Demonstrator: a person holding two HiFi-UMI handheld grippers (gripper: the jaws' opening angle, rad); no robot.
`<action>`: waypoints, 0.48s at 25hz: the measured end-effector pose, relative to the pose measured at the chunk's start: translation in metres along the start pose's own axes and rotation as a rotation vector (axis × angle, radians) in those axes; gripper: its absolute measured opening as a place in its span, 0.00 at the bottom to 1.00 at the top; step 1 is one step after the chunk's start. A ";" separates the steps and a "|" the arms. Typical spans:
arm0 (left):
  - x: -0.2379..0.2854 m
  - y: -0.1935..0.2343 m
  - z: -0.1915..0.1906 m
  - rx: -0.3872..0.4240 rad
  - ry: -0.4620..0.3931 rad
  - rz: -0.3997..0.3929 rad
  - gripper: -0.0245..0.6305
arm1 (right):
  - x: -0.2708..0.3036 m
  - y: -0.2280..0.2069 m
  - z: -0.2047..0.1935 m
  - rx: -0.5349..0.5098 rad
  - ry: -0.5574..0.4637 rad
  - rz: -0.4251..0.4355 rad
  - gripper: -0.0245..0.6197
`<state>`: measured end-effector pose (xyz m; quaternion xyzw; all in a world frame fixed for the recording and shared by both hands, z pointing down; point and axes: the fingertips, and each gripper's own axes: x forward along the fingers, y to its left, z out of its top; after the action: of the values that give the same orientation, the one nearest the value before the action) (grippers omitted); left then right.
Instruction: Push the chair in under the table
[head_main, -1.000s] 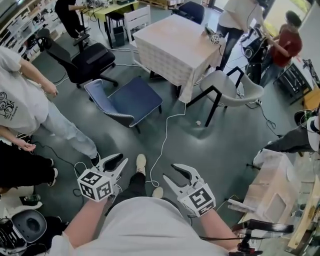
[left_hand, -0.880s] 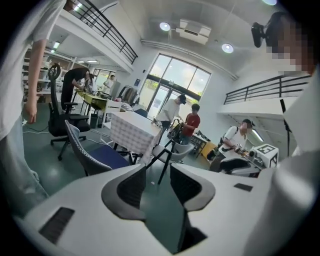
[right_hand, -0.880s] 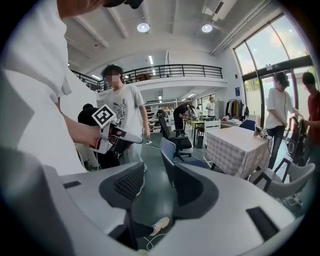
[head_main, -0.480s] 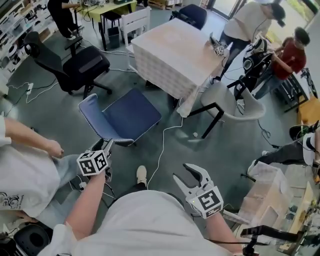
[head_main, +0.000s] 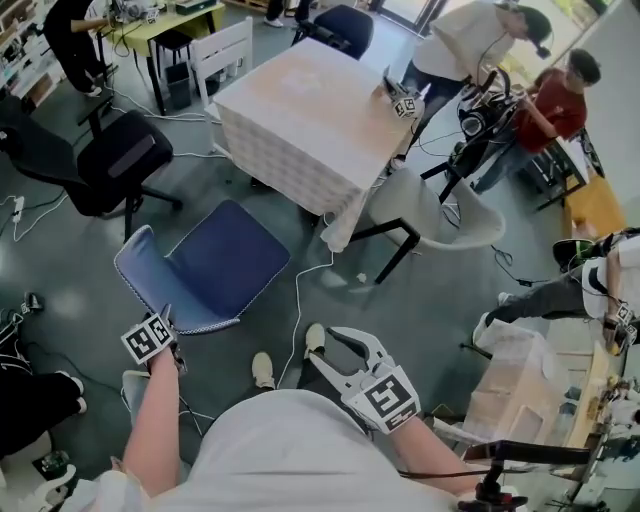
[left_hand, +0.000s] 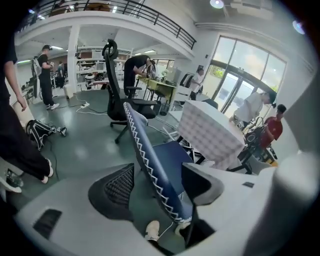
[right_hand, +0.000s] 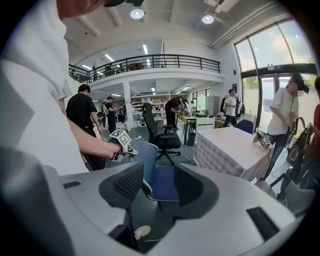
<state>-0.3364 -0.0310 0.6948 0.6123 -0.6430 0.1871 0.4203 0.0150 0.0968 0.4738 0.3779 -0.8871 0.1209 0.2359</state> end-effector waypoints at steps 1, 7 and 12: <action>0.010 0.002 -0.001 -0.017 0.016 0.007 0.48 | 0.005 -0.009 0.001 0.000 0.001 0.006 0.33; 0.054 0.006 -0.023 -0.194 0.143 0.001 0.44 | 0.039 -0.062 0.008 -0.016 0.009 0.079 0.33; 0.058 0.003 -0.012 -0.401 0.113 0.066 0.20 | 0.056 -0.122 0.022 -0.019 0.016 0.127 0.33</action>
<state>-0.3294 -0.0579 0.7474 0.4837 -0.6624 0.1030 0.5627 0.0625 -0.0296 0.4884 0.3176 -0.9085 0.1303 0.2382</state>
